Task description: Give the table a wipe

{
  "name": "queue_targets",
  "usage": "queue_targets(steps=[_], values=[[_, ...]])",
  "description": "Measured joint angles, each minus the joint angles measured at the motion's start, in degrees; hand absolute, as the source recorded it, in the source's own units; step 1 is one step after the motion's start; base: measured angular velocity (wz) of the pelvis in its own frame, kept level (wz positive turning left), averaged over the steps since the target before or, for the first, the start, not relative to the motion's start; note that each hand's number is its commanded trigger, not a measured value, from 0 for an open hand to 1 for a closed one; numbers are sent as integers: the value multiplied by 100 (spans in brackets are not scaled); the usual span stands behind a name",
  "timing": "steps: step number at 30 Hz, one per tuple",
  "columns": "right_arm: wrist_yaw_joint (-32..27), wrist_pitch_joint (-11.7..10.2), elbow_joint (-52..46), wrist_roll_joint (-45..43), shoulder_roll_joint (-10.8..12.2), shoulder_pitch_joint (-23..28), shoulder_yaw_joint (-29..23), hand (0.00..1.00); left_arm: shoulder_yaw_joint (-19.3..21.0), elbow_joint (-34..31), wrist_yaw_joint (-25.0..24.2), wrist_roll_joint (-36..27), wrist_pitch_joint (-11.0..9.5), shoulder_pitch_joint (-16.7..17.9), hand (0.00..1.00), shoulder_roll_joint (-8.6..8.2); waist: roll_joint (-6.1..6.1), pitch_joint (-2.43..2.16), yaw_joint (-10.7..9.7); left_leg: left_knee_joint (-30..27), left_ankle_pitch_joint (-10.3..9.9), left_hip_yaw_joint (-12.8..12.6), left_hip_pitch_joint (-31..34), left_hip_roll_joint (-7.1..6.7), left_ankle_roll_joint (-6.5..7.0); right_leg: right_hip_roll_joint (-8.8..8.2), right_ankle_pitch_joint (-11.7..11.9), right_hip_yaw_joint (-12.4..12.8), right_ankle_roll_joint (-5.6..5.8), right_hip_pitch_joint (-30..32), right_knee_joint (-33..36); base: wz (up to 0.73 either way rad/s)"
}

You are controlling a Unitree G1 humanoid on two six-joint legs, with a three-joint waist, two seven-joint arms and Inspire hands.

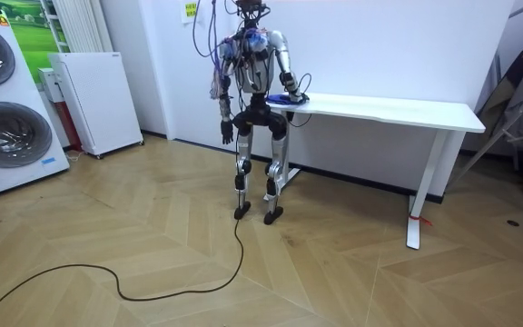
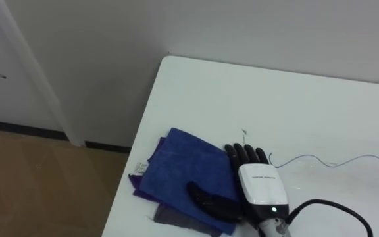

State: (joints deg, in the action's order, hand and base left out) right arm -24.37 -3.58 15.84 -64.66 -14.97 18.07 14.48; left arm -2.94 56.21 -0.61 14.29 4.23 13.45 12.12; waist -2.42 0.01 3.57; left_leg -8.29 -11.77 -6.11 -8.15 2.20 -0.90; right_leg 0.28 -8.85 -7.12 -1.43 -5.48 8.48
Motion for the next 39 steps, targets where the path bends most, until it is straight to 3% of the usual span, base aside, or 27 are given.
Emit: queue_targets(steps=[15, 21, 31, 39], values=[[-8, -10, -292, -498, -8, 17, 127, 0, 40, 311, 44, 7, -4, -21, 0, -60, 61, -15, 45, 65, -21, 1, -6, 8, 29, 21, -12, 17, 1, -7, 6, 0], [-13, -16, -315, -525, -6, 12, 307, 0, 38, 352, 99, 5, -60, -50, 0, -60, 2, -21, 164, 58, -20, 0, -20, 4, 30, 18, -12, 49, 1, -17, 6, -1], [-16, -61, -319, -522, -6, 8, 422, 0, 37, 425, 125, 5, -61, -46, 0, -60, -54, -10, 177, 58, -20, 0, -32, 4, 30, 27, -12, 88, 1, -30, 8, 0], [-58, -134, -547, -560, -102, 6, 485, 0, 19, 852, 127, -8, -95, -215, 0, -52, -58, -6, 179, 58, -20, 0, -29, 4, 30, 29, -12, 100, 1, -30, 7, 0]])
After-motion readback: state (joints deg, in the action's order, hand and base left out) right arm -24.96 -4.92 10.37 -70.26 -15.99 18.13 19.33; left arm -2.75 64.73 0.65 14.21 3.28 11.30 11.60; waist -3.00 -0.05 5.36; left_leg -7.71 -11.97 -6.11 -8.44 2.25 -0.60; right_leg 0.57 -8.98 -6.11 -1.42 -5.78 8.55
